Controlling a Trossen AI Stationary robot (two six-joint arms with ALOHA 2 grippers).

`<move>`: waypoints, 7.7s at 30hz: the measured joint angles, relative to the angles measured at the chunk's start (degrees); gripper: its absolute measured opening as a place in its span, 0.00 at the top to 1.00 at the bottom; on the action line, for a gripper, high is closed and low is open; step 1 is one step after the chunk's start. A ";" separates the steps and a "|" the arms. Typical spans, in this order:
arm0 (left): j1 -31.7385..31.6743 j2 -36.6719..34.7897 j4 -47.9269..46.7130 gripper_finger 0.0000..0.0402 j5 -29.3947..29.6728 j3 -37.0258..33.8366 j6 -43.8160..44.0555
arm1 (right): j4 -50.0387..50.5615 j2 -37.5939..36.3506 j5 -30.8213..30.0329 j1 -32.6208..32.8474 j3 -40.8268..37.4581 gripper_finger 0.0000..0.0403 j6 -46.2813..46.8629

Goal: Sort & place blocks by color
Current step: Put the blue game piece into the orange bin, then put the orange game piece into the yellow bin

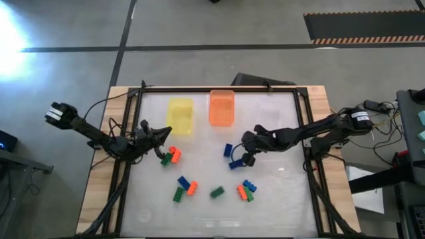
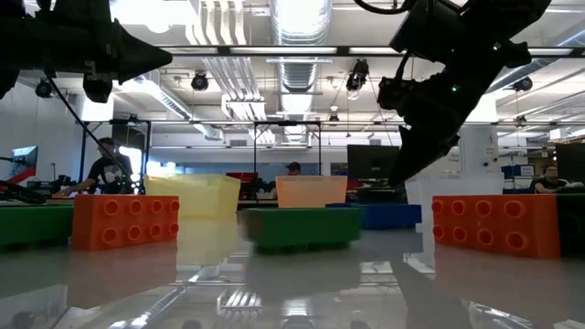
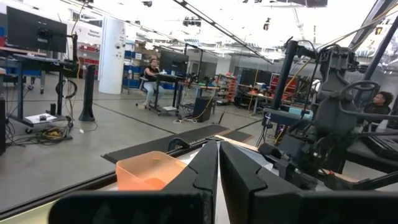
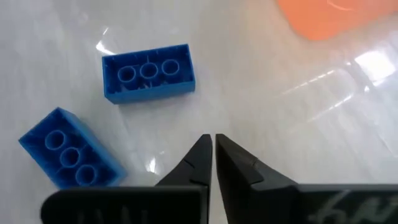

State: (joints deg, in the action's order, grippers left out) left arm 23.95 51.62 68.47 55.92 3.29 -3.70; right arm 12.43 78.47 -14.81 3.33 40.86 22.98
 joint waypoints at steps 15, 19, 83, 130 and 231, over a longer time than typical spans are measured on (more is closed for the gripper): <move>0.02 0.00 0.02 1.00 -0.02 -0.02 0.07 | -7.61 -0.31 17.74 2.35 0.02 0.79 -8.80; 0.01 0.01 0.02 1.00 -0.02 -0.02 0.07 | -8.27 1.28 17.78 2.98 0.02 0.59 -10.88; 0.00 1.14 0.04 1.00 0.07 -0.04 0.07 | 15.87 10.24 13.11 -20.53 32.92 0.68 -35.35; 0.14 6.08 -0.52 1.00 0.06 5.50 1.85 | 21.16 15.45 20.99 -20.40 38.40 0.62 -34.79; -7.13 40.03 -118.14 0.56 -38.89 49.87 83.82 | -42.32 -31.53 11.09 -6.38 -17.14 0.87 -44.83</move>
State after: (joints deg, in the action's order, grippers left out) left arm 16.82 91.65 -49.67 17.03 53.16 80.12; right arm -29.89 46.94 -3.72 -3.05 23.73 -21.84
